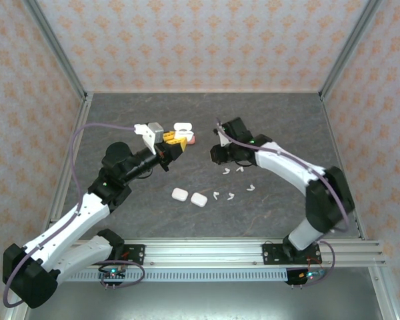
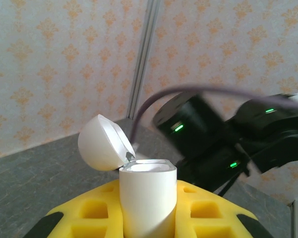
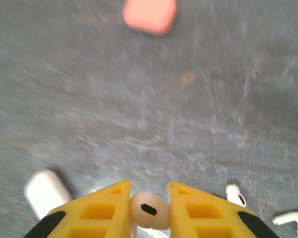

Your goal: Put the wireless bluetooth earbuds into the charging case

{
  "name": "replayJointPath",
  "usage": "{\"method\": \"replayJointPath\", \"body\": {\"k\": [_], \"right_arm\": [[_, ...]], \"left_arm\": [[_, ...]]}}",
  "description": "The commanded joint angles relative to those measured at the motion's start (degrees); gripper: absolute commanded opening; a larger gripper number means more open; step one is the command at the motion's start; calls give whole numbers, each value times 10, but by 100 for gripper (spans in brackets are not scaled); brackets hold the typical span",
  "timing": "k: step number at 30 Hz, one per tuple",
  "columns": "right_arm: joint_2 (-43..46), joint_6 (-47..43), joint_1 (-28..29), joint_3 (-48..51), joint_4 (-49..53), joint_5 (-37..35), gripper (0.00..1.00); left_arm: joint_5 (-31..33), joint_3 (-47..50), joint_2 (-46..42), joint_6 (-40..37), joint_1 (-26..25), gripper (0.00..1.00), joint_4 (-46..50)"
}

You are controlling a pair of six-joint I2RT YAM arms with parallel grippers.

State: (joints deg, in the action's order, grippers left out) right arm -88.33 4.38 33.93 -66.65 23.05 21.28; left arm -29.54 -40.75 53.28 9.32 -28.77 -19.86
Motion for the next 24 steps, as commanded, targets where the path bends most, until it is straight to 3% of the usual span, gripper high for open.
{"method": "replayJointPath", "body": {"k": [1, 11, 24], "right_arm": [[82, 69, 2, 25, -95, 0, 21], [220, 123, 34, 68, -294, -47, 21], [208, 101, 82, 40, -370, -43, 21]], "left_arm": [[11, 5, 12, 15, -2, 0, -55], [9, -2, 63, 38, -11, 0, -109], [4, -10, 79, 38, -20, 0, -114]]}}
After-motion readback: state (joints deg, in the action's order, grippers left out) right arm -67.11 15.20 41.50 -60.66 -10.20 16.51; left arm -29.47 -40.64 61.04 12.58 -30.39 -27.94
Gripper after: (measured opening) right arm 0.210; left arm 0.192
